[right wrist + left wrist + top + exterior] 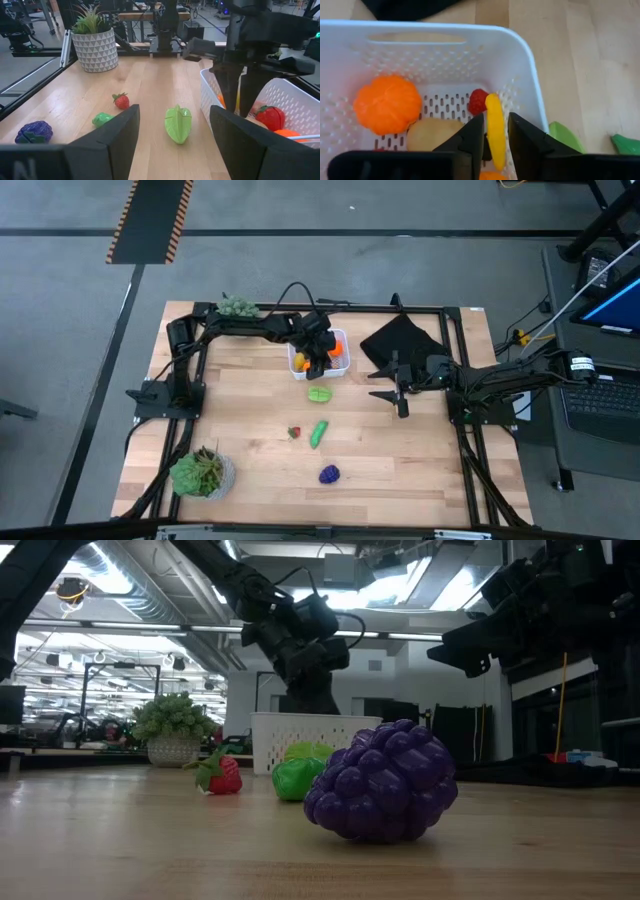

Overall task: Pick and placing Produce into tupperware
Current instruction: Put the star fruit into the white bin

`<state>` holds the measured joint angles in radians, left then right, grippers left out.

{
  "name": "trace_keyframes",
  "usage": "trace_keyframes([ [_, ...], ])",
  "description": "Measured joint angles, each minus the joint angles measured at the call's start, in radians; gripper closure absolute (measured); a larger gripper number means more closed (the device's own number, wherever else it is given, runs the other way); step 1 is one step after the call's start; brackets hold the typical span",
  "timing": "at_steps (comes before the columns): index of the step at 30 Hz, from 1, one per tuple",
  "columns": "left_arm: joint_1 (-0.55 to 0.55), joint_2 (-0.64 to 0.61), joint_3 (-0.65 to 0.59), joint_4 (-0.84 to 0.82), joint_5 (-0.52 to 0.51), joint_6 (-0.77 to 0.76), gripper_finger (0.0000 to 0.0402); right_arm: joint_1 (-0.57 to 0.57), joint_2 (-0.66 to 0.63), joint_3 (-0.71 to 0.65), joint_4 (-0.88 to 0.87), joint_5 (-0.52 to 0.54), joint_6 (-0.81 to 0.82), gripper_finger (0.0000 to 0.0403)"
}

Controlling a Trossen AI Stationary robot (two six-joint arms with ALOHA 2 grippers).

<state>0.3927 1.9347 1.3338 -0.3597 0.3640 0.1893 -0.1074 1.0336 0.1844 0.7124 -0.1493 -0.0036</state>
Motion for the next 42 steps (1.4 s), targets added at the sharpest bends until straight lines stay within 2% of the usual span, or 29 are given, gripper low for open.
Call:
trace_keyframes([
  [11, 0.007, 0.0, 0.0, -0.007, -0.007, 0.012, 0.026, 0.0, 0.0, 0.0, 0.0, 0.0, 0.001, 0.016],
  [15, 0.01, -0.041, 0.0, -0.02, -0.01, 0.031, 0.0247, 0.0, 0.0, 0.0, 0.0, 0.0, 0.0, 0.016],
  [32, 0.015, -0.212, -0.001, -0.146, -0.016, 0.058, 0.0239, 0.0, 0.0, 0.0, -0.008, -0.001, 0.001, 0.016],
  [42, 0.015, -0.347, -0.028, -0.13, 0.001, 0.143, 0.025, 0.0, 0.0, 0.0, -0.035, 0.0, 0.002, 0.016],
])
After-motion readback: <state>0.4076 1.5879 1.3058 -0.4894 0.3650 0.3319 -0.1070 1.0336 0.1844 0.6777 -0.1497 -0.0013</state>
